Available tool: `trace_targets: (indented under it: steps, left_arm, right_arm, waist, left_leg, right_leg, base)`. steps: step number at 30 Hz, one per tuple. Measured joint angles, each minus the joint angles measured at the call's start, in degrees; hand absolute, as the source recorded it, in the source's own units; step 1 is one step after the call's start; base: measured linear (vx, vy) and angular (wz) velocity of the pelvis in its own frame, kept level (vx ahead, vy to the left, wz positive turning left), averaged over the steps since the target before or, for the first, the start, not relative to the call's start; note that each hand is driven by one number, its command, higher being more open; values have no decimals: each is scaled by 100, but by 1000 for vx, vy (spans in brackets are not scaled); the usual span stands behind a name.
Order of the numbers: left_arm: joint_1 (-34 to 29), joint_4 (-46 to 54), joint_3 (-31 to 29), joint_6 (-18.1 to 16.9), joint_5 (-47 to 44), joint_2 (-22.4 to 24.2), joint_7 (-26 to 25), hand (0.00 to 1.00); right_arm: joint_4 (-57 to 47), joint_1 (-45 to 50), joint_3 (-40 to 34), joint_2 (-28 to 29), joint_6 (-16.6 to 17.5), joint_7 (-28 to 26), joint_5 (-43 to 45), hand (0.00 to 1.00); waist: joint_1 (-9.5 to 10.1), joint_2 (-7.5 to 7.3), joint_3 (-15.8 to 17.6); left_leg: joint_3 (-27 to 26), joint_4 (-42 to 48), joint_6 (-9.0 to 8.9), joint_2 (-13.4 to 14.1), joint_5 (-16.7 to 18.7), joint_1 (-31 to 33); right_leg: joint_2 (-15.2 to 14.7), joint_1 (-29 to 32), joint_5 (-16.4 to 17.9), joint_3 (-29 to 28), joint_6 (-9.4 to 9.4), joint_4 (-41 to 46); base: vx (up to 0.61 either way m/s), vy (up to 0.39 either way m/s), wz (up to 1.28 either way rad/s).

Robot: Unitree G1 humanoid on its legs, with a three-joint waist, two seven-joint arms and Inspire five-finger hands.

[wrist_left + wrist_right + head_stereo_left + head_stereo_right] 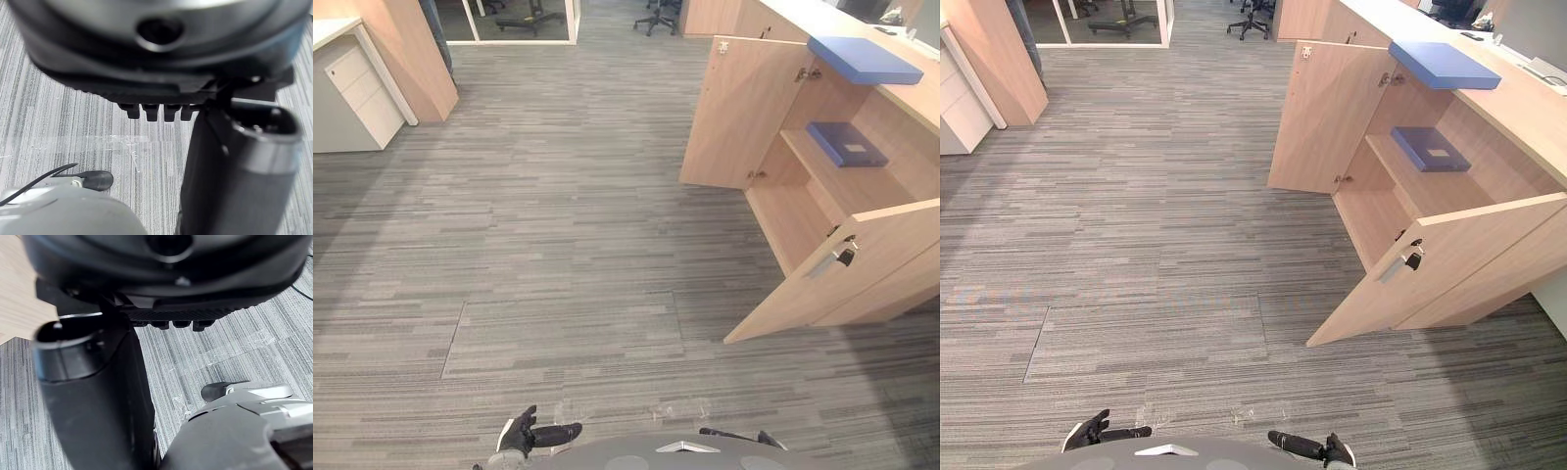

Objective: Walk over to the cabinet, pick up the folder, carry it to the office cabinet, place the folder inside the office cabinet, then close the office cabinet door

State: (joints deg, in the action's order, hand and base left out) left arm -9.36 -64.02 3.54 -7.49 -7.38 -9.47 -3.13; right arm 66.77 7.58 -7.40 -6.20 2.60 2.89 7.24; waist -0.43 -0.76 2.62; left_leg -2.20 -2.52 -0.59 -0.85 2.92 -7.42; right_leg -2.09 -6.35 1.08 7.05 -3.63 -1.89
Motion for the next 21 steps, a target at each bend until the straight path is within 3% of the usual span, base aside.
trace_targets:
  steps: [18, 21]
  left_arm:
    - [-6, 9, 12, -95, 33, -5, 17, 100]
    - [-1, 82, 223, -122, 99, -78, 43, 100]
  right_arm:
    - [-3, -19, -53, 10, 13, -18, 1, 100]
    - [8, -45, -52, 14, 7, -49, -1, 100]
  waist:
    - [-25, -13, 86]
    - [-42, -29, 121]
  left_leg:
    - [8, -235, 38, -15, -181, -97]
    - [30, -236, 35, -28, -179, -84]
  right_leg:
    - [-6, 5, -4, 77, 9, -58]
    - [-13, -32, -39, 106, 22, -136]
  base:
    - [-41, -15, 0]
    - [-6, -14, 4]
